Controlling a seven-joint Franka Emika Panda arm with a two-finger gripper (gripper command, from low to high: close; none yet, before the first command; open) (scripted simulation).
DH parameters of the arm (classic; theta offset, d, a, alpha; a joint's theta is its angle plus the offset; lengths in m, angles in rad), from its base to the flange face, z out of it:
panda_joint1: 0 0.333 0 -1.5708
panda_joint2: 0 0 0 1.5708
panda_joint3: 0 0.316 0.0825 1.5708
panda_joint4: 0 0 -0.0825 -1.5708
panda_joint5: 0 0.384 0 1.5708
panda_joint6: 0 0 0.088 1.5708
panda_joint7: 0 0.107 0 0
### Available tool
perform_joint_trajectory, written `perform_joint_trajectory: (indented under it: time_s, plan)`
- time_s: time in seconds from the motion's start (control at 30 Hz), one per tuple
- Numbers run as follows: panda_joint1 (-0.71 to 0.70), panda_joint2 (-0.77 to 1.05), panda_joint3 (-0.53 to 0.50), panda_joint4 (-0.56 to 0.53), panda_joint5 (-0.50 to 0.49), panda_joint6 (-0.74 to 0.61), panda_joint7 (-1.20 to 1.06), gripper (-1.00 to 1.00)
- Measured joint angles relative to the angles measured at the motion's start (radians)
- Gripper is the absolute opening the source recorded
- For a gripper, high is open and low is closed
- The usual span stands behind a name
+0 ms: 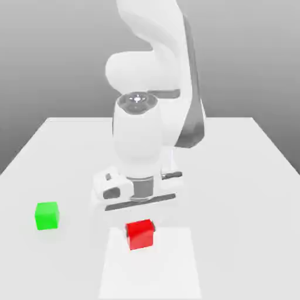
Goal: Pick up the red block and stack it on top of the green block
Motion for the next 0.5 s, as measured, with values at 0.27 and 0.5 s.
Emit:
perform_joint_trajectory:
  time_s: [0.27, 0.5]
  plan:
    - [-0.288, -0.110, -0.153, -0.030, -0.066, -0.076, 0.063, -1.00]
    - [-0.377, -0.044, -0.247, -0.040, -0.009, -0.003, 0.031, -1.00]
